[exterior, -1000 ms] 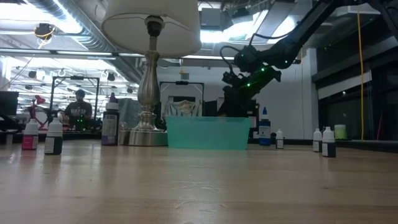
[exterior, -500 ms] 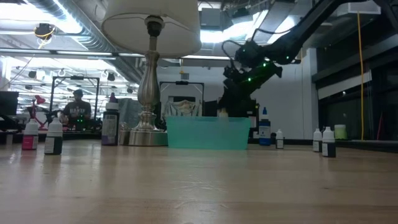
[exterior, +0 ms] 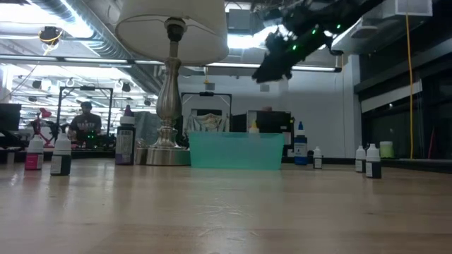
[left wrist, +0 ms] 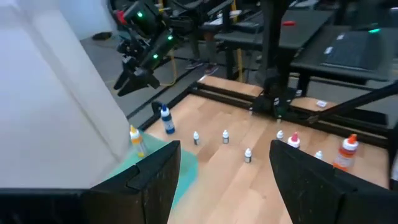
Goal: Pick & Place food coloring
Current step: Put the large violet food coloring bottle into the green bin
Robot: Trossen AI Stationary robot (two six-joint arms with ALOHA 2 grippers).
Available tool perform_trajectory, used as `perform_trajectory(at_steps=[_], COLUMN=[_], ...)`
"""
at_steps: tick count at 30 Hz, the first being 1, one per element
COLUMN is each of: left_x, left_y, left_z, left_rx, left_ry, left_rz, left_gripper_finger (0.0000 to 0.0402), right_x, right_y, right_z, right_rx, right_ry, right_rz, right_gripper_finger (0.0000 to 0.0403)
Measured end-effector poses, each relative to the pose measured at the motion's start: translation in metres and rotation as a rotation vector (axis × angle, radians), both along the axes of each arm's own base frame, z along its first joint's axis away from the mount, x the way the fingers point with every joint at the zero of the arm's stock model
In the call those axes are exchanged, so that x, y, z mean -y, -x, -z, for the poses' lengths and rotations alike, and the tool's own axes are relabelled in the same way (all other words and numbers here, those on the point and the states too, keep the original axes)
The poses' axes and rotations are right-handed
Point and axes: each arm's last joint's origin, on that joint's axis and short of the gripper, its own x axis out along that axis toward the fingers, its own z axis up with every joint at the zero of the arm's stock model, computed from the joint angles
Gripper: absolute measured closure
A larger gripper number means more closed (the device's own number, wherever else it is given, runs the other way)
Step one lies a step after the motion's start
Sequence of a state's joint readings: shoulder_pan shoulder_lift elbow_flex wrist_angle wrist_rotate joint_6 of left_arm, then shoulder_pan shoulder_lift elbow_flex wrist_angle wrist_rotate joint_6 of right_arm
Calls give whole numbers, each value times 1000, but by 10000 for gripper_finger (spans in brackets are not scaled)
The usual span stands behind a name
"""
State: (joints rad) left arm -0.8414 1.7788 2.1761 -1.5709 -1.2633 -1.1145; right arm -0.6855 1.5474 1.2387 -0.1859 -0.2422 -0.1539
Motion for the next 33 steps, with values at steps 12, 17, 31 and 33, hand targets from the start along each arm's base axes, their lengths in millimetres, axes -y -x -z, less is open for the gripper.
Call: perform_trajectory(at_steps=[12,17,31,33], left_x=[-51,-68,-73,-74], left_y=[104,131,167,169], left_z=[-68,-66,49,64], left_rx=[42,28,117,166], left_ry=[-24,-52,79,118], left_rz=[292,402,427,409], left_gripper_finger=[162,162,162,162], right_x=[-66,-93,-126,-129], right_y=[34,45,47,46], right_z=[-71,-92,-100,-99], right_rx=[162,242,269,260], right_ry=[42,55,-25,-27], right_rz=[-126,-180,-217,-214], right_gripper_finger=[196,196,196,196])
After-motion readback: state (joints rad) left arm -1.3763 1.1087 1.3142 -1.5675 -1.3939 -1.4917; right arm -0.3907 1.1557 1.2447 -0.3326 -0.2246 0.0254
